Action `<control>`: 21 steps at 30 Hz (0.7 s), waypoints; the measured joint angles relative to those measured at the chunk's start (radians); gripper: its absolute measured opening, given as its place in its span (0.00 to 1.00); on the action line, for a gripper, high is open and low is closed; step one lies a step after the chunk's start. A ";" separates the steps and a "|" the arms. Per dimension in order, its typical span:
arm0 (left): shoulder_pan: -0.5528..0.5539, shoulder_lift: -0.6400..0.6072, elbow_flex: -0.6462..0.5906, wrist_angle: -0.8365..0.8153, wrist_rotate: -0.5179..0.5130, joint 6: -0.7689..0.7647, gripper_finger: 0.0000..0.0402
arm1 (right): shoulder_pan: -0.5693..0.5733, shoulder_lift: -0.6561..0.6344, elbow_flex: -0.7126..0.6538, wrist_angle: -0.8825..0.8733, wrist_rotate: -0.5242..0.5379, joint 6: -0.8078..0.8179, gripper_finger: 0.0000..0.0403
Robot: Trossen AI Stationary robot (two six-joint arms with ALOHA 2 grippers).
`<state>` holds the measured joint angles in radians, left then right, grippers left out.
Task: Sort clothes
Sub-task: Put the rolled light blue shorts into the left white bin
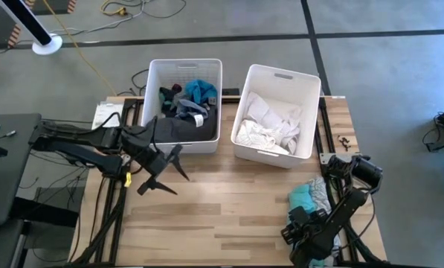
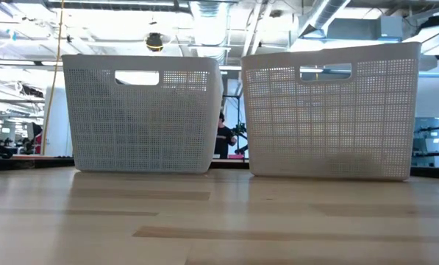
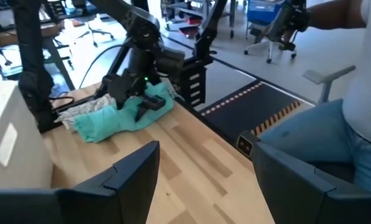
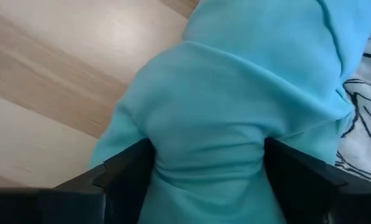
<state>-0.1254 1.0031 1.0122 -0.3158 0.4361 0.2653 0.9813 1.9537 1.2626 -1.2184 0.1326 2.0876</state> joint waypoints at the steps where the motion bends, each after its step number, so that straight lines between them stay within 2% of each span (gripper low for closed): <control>1: -0.006 0.002 0.000 -0.005 -0.005 0.000 0.62 | 0.000 -0.001 -0.006 0.009 0.000 0.000 0.78; 13: -0.089 0.108 -0.002 -0.033 -0.029 0.006 0.62 | -0.041 -0.001 -0.044 0.078 -0.012 -0.044 0.62; 21: -0.137 0.208 -0.002 -0.032 -0.029 0.026 0.62 | -0.094 -0.001 -0.044 0.089 -0.025 -0.130 0.41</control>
<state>-0.2621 1.2112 1.0107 -0.3478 0.4069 0.2912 0.8872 1.9530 1.2190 -1.1294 0.1078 1.9579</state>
